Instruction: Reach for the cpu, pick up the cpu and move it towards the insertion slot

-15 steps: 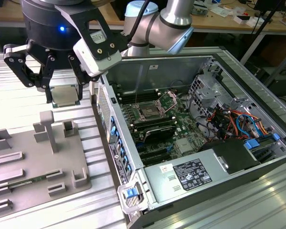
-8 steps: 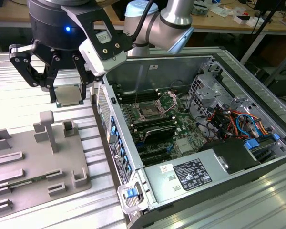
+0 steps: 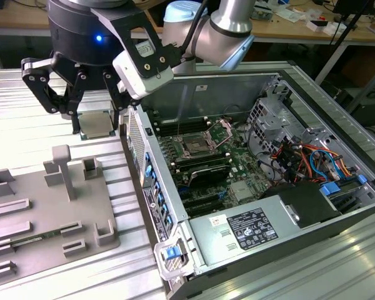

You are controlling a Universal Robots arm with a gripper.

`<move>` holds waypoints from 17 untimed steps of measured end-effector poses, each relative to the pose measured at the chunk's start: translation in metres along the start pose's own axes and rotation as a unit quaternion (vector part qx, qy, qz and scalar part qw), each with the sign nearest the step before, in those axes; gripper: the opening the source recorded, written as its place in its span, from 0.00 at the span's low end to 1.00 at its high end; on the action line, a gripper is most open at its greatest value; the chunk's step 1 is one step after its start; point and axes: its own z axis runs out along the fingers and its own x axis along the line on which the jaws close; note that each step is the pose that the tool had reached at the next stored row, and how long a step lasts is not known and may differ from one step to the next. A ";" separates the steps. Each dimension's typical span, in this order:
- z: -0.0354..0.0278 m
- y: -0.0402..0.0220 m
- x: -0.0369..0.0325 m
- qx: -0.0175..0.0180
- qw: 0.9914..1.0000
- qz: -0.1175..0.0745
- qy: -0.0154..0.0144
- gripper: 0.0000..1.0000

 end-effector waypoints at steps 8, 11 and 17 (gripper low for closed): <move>-0.0002 -0.0003 -0.0065 0.000 1.000 0.000 0.000 0.55; -0.0003 -0.0004 -0.0090 0.000 1.000 0.000 0.000 0.55; -0.0004 -0.0007 -0.0155 0.000 1.000 0.000 0.000 0.55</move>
